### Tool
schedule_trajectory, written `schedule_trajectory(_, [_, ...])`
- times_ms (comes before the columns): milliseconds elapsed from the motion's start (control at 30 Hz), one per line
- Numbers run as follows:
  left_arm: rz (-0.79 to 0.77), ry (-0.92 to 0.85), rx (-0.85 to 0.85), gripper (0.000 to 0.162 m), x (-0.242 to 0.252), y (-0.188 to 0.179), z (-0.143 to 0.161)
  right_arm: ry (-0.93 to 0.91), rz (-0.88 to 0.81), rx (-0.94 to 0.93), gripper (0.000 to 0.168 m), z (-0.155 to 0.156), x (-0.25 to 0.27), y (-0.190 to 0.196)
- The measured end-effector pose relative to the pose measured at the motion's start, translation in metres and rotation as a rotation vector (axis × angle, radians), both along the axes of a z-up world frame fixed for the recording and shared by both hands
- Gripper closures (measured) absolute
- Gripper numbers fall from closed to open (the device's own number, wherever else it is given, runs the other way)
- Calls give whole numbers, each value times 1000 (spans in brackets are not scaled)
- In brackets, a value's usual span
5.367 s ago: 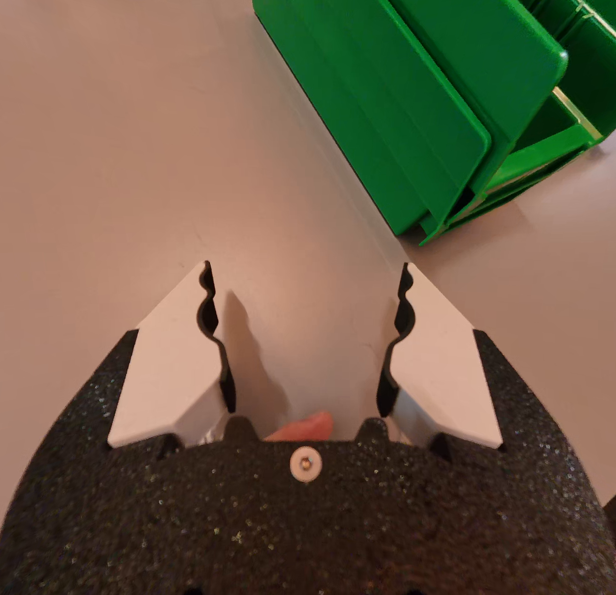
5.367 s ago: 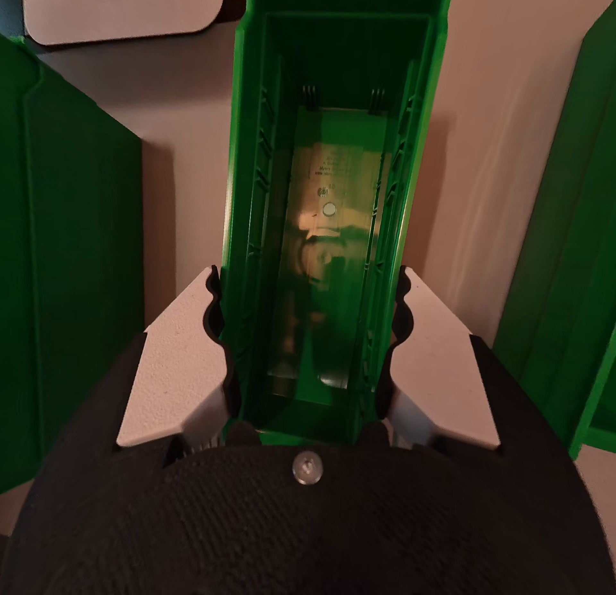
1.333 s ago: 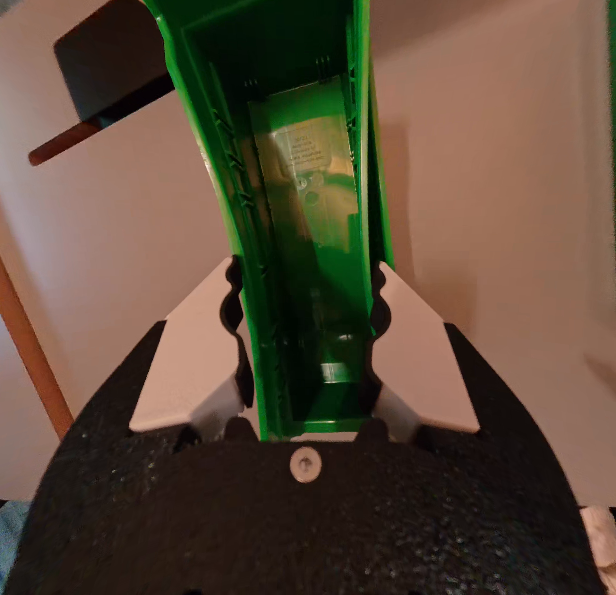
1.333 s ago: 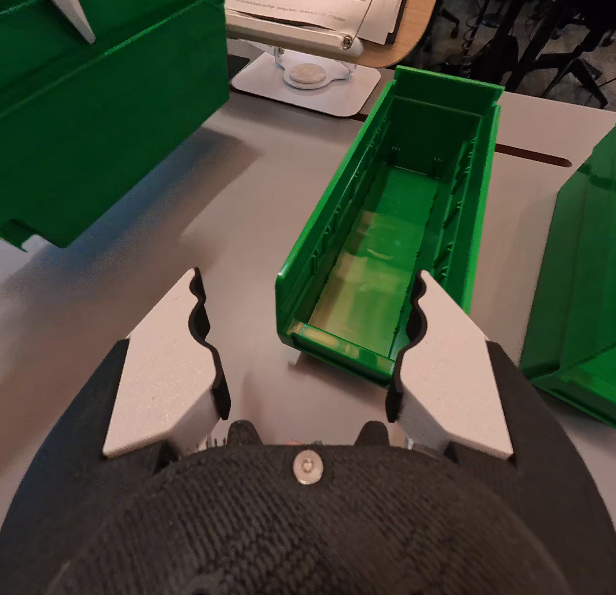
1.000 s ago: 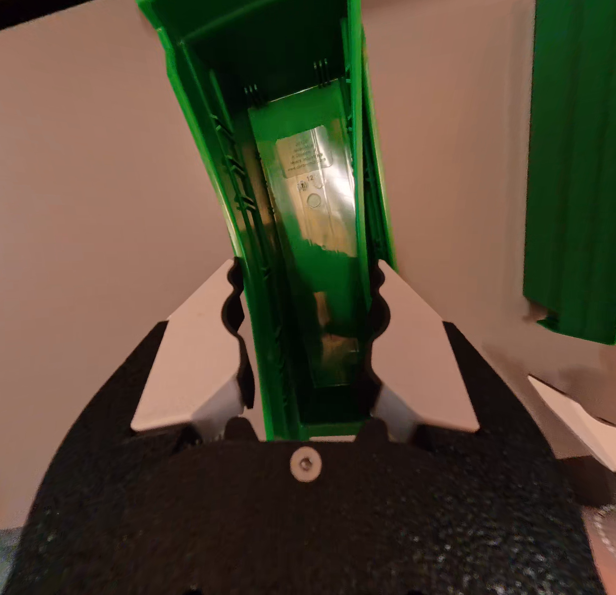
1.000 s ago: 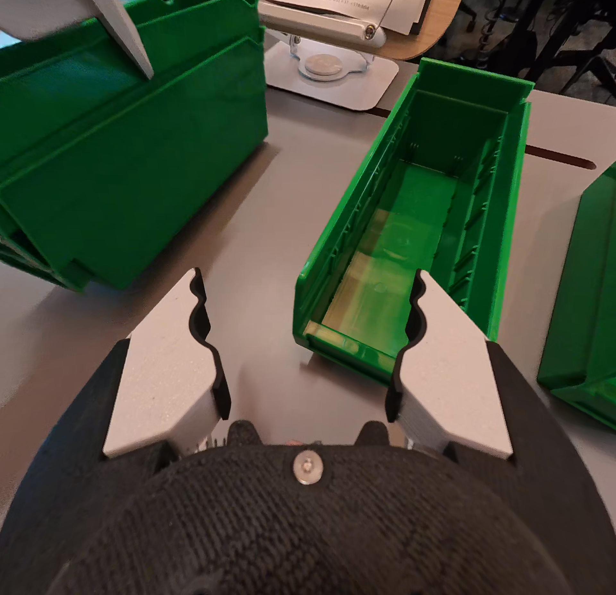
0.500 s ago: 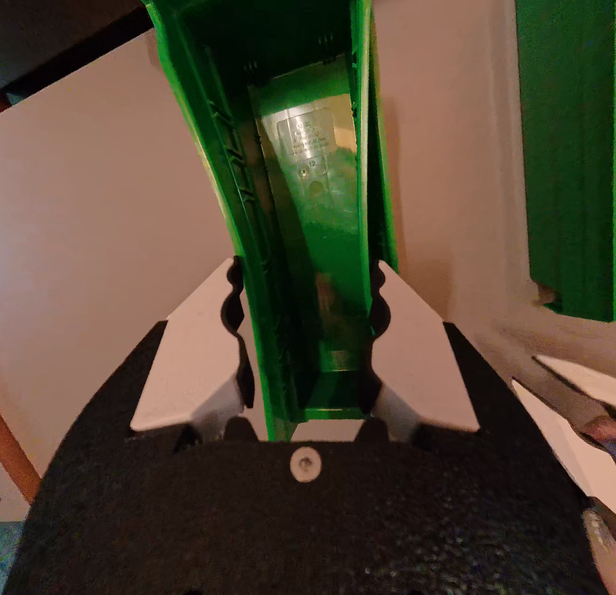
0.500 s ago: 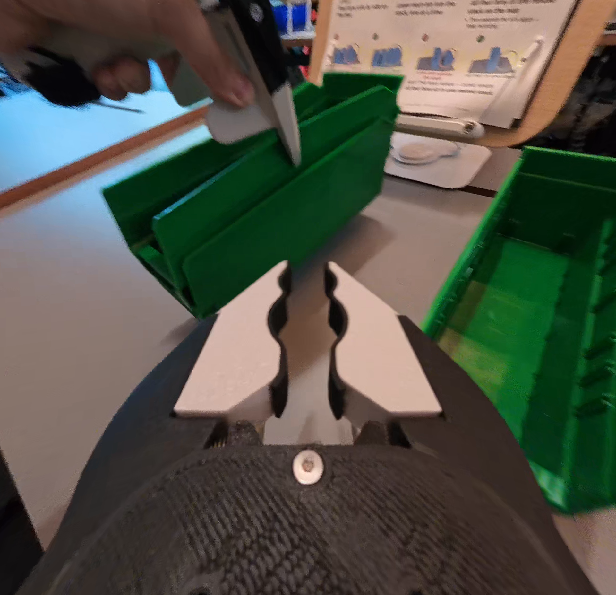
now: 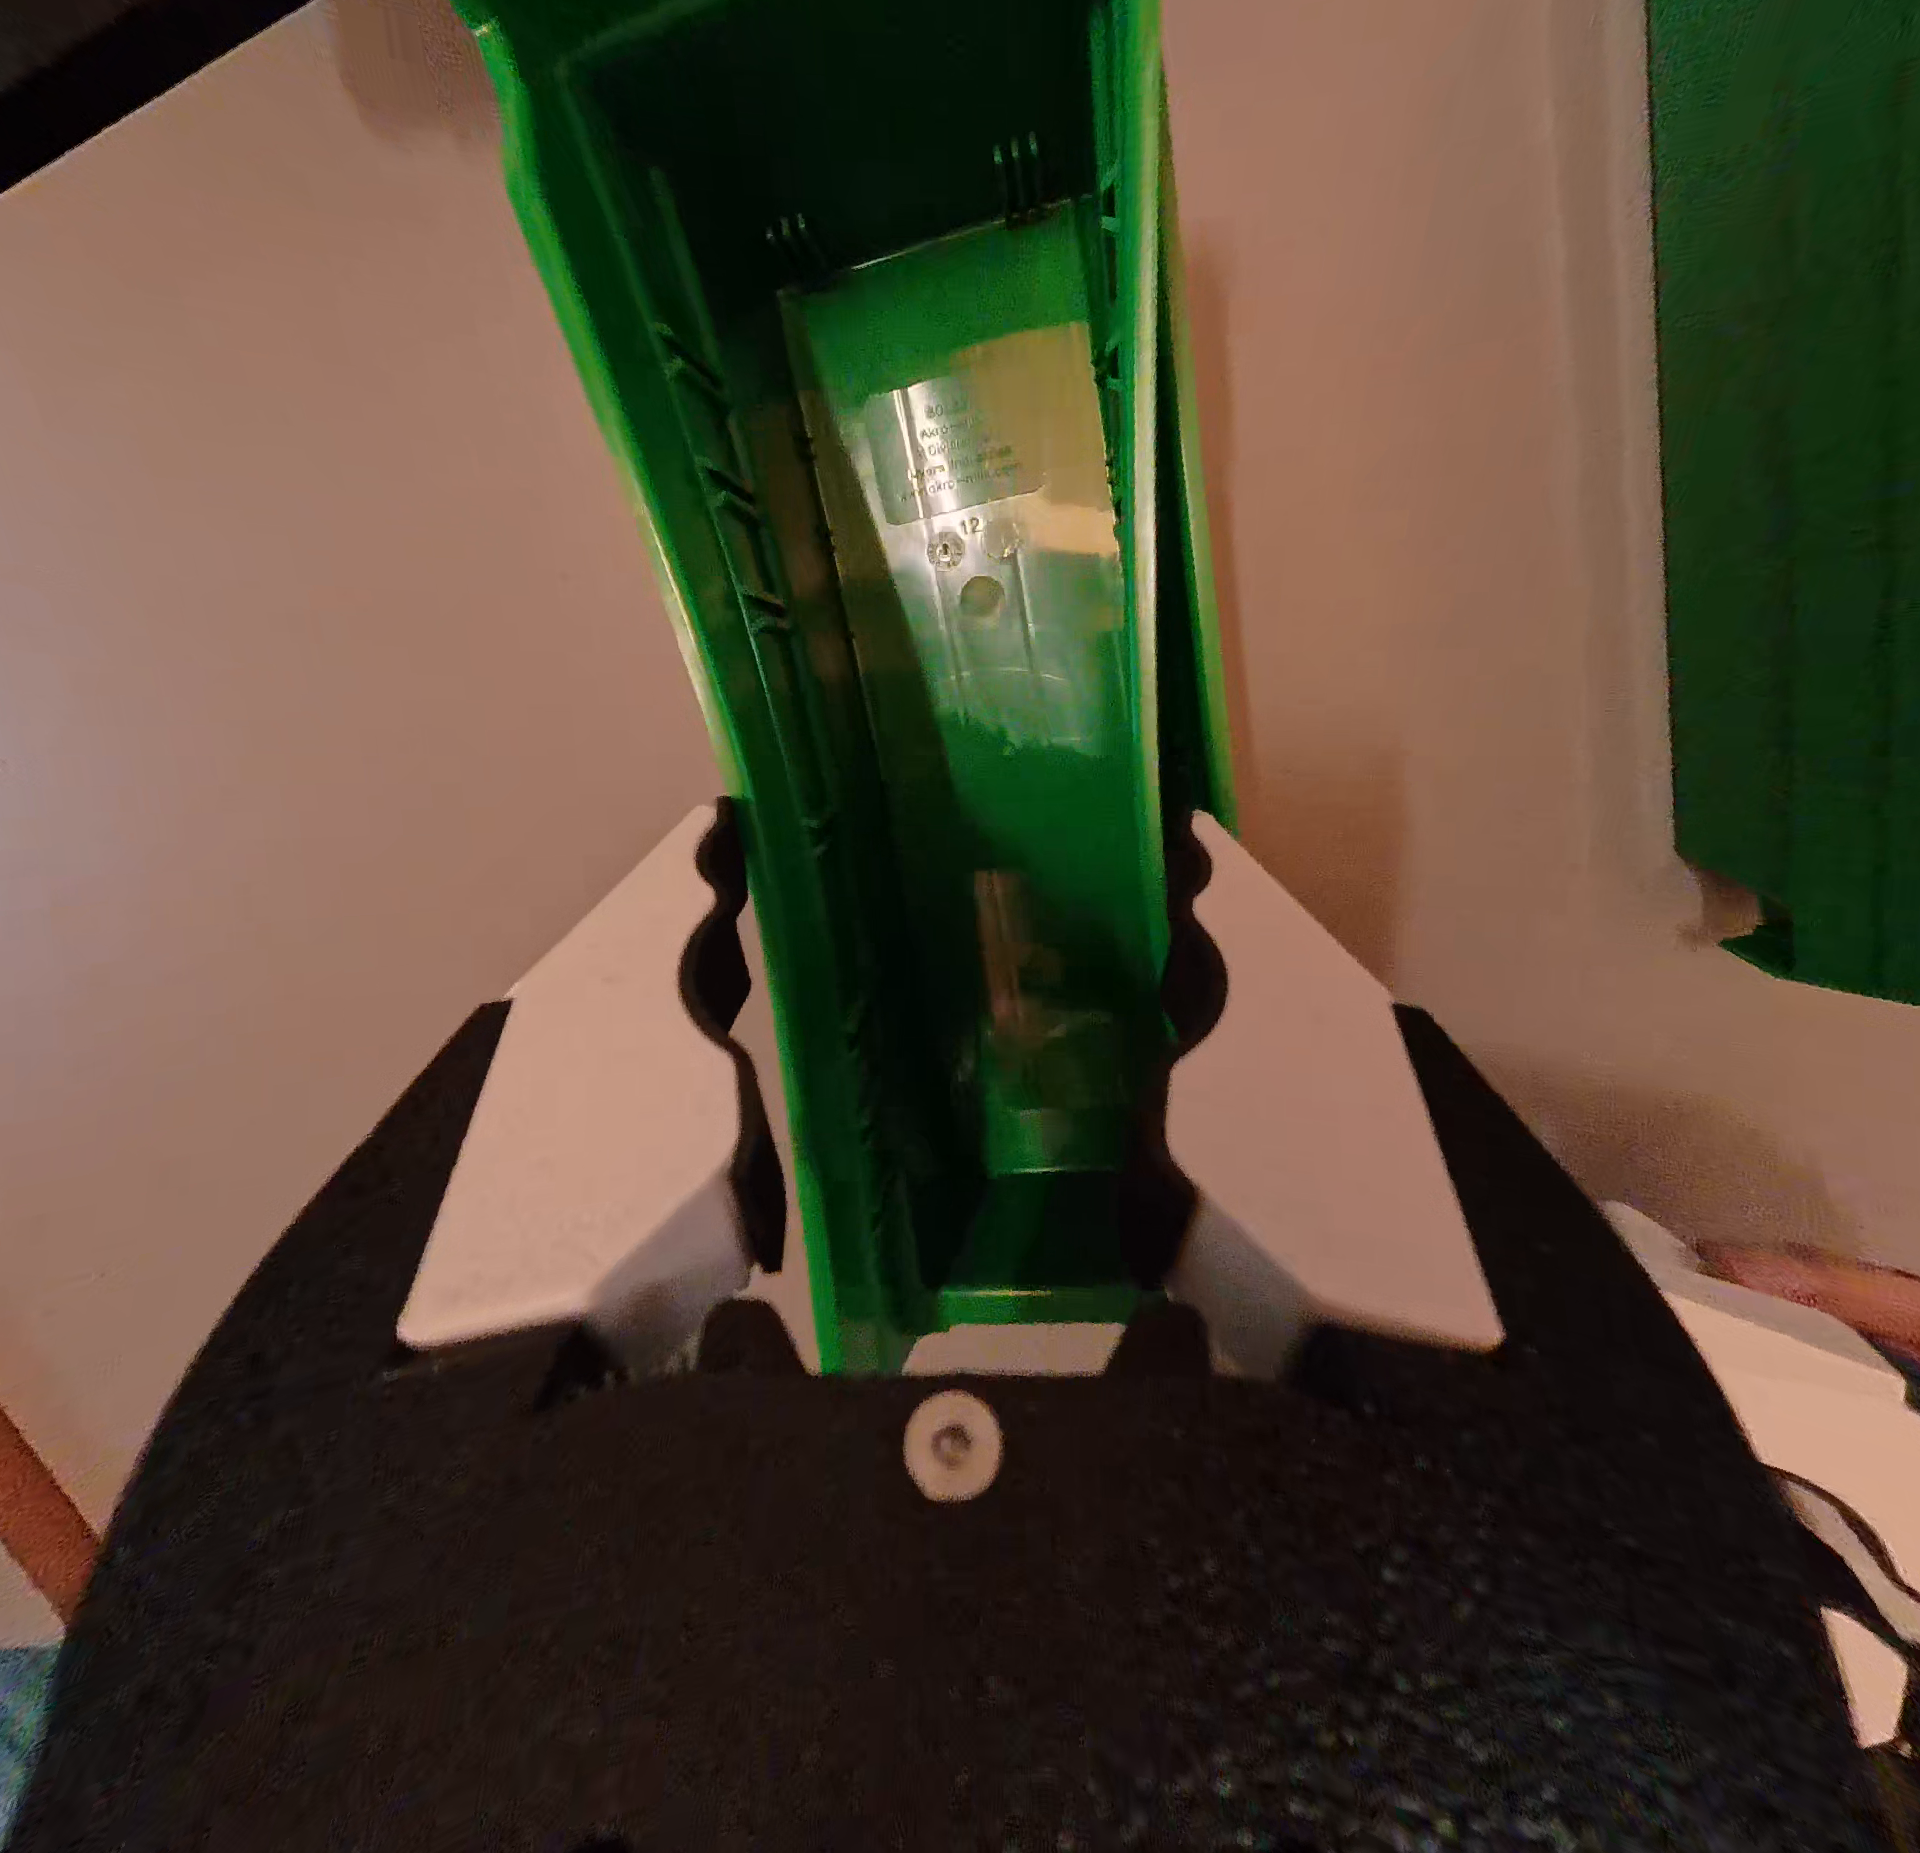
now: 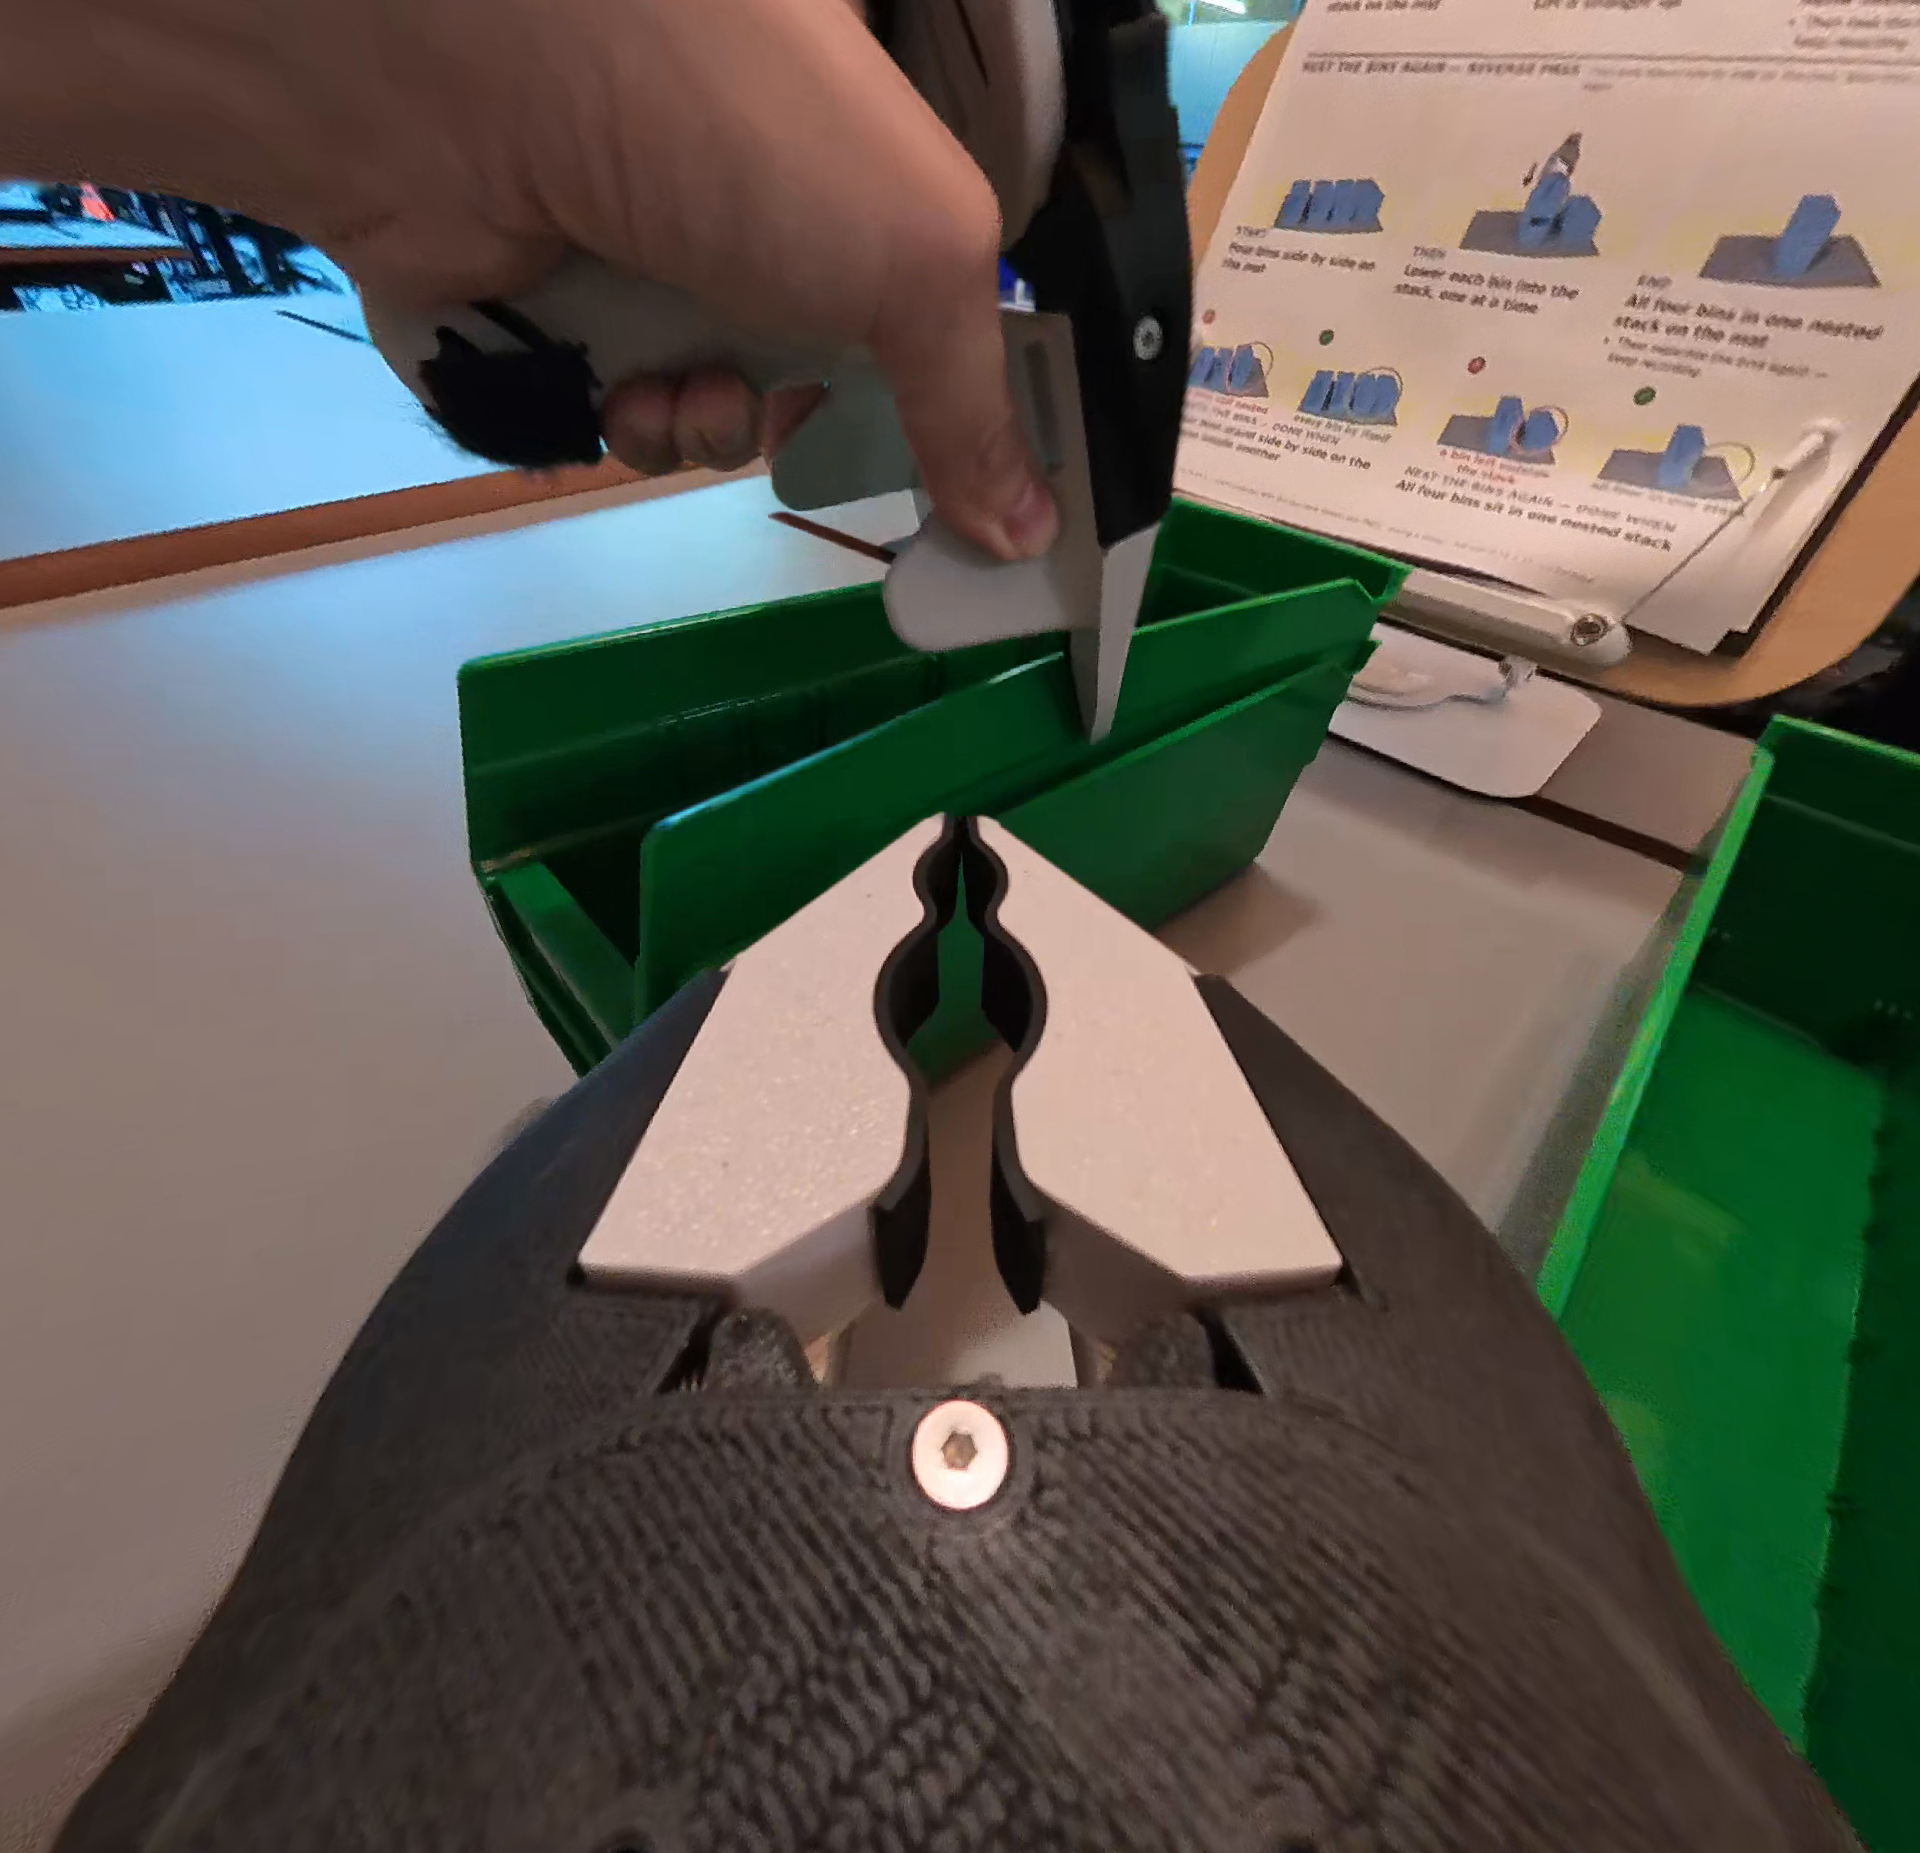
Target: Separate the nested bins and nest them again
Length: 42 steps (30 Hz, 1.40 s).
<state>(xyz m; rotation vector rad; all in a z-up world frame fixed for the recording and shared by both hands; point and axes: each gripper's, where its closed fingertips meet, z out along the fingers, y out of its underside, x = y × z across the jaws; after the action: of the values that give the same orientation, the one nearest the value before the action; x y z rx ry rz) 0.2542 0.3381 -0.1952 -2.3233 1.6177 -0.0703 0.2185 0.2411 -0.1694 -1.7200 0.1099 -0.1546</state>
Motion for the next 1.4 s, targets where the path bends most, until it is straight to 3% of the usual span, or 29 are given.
schedule_trajectory(33, [1,-2,-1,82,0,0,-1,-24,-2,-8,168,-1,-1,4])
schedule_trajectory(267, [19,10,-21,82,-2,-3,-3,-239,-64,-171,168,-28,0,27])
schedule_trajectory(500, [23,60,-10,82,-5,1,5,-349,-104,-197,168,-27,1,32])
schedule_trajectory(800, [8,118,23,82,-7,-1,11,-258,-89,-215,168,-35,5,34])
schedule_trajectory(1033, [1,92,33,80,-4,0,48,-215,-107,-116,168,-12,12,22])
schedule_trajectory(1133, [2,107,41,79,-5,1,62,-93,-121,-47,138,9,24,8])
schedule_trajectory(1267, [-11,113,72,78,-2,5,89,47,-81,47,83,36,32,-14])
schedule_trajectory(1400, [14,116,132,76,-14,32,129,110,-109,103,62,49,46,-32])
